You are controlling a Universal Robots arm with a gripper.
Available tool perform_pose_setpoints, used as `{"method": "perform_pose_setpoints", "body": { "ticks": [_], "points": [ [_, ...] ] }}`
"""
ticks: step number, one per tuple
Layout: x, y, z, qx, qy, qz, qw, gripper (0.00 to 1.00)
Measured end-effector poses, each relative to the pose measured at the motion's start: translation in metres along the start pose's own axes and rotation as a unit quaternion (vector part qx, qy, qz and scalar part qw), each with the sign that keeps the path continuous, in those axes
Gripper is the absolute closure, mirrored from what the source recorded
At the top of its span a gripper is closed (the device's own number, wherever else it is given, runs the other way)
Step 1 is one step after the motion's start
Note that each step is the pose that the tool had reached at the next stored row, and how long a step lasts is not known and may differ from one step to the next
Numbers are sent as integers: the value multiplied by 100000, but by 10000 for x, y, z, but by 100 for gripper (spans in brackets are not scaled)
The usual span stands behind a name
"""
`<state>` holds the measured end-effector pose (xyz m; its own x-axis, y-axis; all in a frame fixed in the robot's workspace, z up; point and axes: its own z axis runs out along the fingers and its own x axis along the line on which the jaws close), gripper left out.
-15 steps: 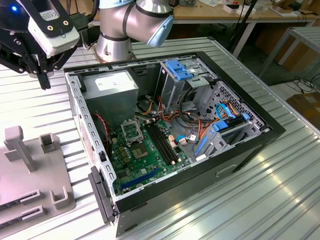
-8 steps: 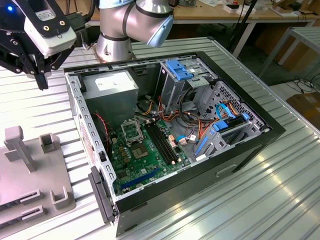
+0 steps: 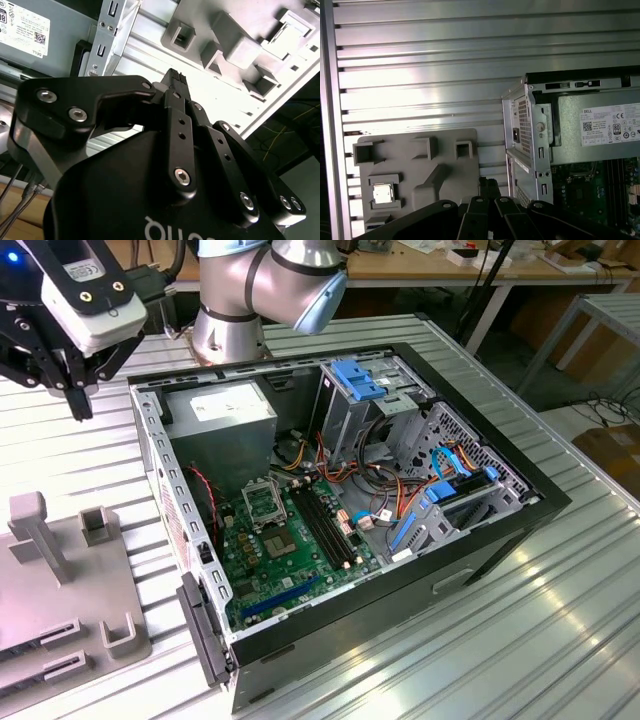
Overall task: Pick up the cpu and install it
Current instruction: 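Reach for the cpu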
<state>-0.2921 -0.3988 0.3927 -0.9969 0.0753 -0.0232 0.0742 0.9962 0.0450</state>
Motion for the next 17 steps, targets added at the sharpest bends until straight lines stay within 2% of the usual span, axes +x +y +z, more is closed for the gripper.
{"method": "perform_pose_setpoints", "body": {
  "ticks": [17],
  "points": [
    [87, -7, -2, -2, 3, -2, 100000, 90]
  ]
}}
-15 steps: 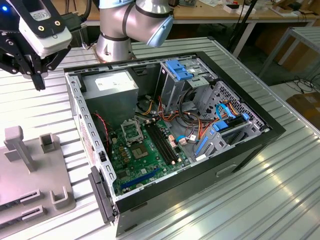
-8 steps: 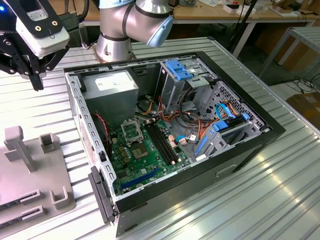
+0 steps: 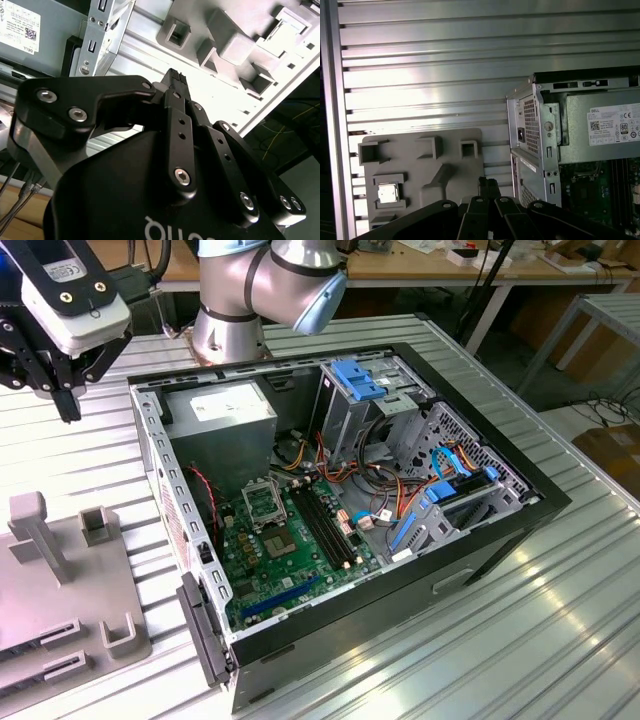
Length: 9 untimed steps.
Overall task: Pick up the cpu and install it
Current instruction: 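Reach for the cpu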
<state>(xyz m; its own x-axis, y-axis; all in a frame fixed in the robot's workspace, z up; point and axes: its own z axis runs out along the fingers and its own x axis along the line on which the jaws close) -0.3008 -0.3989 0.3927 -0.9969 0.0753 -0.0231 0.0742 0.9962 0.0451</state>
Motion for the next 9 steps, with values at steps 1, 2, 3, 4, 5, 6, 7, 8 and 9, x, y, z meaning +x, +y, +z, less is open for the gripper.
{"method": "perform_pose_setpoints", "body": {
  "ticks": [1, 2, 3, 4, 5, 6, 7, 8, 9],
  "points": [
    [5, 0, 0, -4, -4, 1, 100000, 90],
    [10, -1, 0, 2, 0, 2, 100000, 90],
    [18, -1, 0, -2, -1, 2, 100000, 90],
    [26, -2, -1, 4, 2, 5, 100000, 90],
    [31, -2, -1, 2, -1, 5, 100000, 90],
    [36, -3, -1, 1, 2, 3, 100000, 90],
    [42, -3, -1, 2, 0, 4, 100000, 90],
    [47, -3, -1, -1, -4, 2, 100000, 90],
    [55, -4, -1, -1, -2, 1, 100000, 90]
  ]
}}
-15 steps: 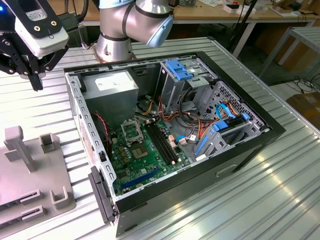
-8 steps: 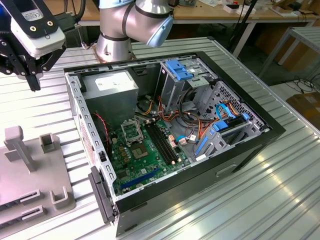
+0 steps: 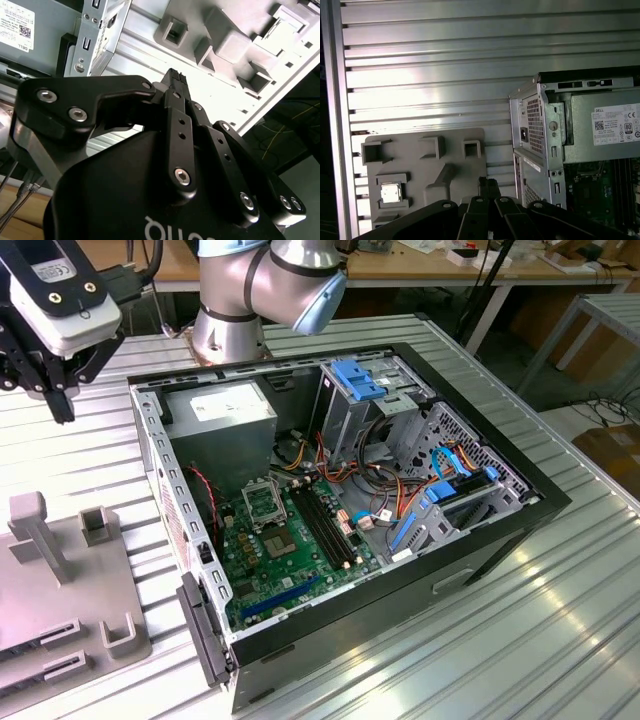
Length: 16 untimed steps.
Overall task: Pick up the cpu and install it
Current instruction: 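Reach for the cpu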
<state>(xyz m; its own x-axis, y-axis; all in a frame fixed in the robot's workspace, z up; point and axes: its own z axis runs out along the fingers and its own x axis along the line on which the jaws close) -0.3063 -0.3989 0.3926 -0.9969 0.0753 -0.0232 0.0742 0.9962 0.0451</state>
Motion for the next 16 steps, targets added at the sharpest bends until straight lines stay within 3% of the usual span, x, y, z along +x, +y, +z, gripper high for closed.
{"method": "perform_pose_setpoints", "body": {
  "ticks": [16],
  "points": [
    [111, -8, -3, 2, 1, 0, 100000, 90]
  ]
}}
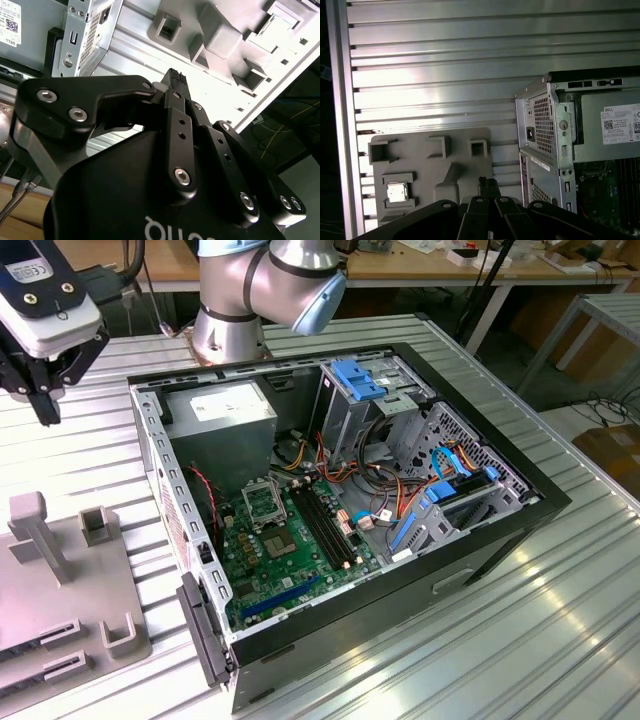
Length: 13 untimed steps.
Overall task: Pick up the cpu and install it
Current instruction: 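Reach for the cpu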
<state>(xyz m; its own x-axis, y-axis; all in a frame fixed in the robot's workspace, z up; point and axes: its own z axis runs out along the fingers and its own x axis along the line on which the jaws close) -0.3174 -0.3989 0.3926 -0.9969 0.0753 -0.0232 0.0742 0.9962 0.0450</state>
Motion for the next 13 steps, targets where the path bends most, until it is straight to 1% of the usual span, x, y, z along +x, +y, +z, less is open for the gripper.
{"method": "perform_pose_setpoints", "body": {
  "ticks": [13],
  "points": [
    [101, -7, -2, -3, -1, 1, 100000, 90]
  ]
}}
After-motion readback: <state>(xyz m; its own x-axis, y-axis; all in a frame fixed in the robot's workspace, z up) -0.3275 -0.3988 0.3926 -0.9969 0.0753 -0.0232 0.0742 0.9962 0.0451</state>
